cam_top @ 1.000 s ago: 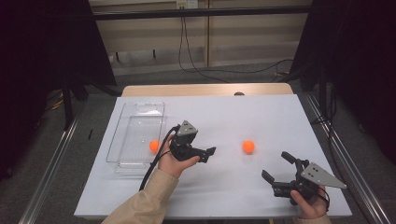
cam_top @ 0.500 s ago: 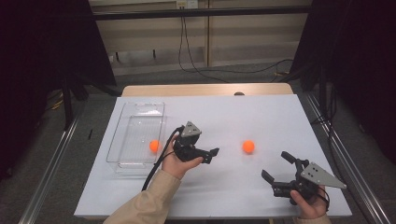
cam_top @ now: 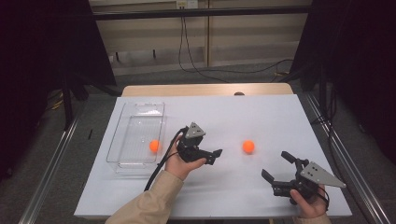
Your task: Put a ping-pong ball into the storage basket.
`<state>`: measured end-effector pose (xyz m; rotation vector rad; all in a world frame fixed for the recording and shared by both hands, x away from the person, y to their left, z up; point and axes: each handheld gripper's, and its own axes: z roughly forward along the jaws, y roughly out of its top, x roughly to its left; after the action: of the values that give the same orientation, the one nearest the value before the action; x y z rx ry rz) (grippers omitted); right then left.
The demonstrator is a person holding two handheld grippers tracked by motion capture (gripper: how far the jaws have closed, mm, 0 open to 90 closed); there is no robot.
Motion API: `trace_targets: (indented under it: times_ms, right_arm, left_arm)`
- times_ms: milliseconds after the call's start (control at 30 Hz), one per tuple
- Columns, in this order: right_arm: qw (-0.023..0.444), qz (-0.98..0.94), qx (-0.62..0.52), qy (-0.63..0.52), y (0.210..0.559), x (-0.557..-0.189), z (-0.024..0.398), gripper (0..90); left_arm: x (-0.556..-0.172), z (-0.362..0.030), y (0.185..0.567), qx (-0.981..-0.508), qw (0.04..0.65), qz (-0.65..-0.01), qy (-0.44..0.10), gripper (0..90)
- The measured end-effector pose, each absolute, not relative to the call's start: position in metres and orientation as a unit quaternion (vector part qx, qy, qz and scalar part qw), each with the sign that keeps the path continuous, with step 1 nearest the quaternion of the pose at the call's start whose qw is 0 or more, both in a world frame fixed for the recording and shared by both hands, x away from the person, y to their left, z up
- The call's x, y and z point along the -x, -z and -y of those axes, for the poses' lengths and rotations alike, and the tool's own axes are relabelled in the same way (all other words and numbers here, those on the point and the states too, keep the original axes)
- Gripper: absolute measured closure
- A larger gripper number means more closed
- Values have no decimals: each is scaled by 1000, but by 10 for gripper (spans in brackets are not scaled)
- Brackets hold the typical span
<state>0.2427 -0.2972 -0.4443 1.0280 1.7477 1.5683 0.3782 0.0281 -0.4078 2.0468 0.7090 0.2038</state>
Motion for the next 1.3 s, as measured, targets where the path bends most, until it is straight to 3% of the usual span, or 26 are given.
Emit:
trace_targets:
  times_ms: [1300]
  right_arm:
    - [286,-653,-382,-588,443,-242,297,16]
  left_arm:
    - [-383,1,421,-835,474,-272,-63,74]
